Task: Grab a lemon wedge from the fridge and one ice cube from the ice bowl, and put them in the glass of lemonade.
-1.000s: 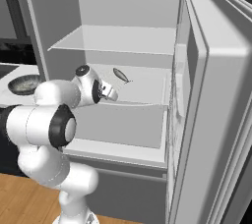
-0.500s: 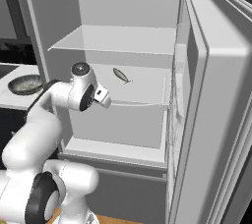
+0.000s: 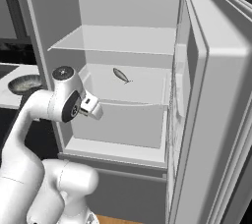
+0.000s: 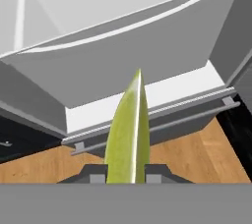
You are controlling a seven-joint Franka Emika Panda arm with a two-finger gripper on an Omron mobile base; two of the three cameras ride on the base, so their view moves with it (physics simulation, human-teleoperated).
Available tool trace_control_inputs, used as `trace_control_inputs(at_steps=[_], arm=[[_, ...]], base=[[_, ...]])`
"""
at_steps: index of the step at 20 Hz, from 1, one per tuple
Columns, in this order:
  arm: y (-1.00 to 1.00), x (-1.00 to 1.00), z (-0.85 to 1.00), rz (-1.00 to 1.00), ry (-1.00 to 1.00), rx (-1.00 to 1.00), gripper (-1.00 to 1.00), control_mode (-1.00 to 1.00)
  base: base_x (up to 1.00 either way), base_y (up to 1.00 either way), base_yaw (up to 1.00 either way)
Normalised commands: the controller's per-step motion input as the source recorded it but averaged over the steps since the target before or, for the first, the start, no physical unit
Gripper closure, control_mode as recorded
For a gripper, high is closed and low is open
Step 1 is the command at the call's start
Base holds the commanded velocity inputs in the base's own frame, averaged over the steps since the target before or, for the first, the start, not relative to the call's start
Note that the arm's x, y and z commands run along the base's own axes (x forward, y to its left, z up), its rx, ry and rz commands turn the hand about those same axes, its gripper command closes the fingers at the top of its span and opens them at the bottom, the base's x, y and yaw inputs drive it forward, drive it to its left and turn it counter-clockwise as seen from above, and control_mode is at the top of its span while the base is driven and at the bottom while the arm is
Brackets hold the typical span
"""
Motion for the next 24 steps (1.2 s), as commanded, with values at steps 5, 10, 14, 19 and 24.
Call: trace_control_inputs(at_steps=[5, 10, 14, 19, 24], arm=[[0.00, -0.65, 0.00, 0.09, 0.00, -0.06, 1.00, -1.00], [0.05, -0.93, 0.00, 0.11, -0.03, -0.08, 1.00, -1.00], [0.68, -0.78, 0.00, 0.08, -0.10, -0.13, 1.00, -1.00], [0.68, -0.33, 0.08, 0.03, -0.15, -0.09, 1.00, -1.00], [-0.35, 0.21, 0.23, 0.00, -0.11, 0.00, 1.00, -1.00]], base=[[0.00, 0.00, 0.00], [0.00, 0.00, 0.00], [0.00, 0.00, 0.00], [0.00, 0.00, 0.00], [0.00, 0.00, 0.00]])
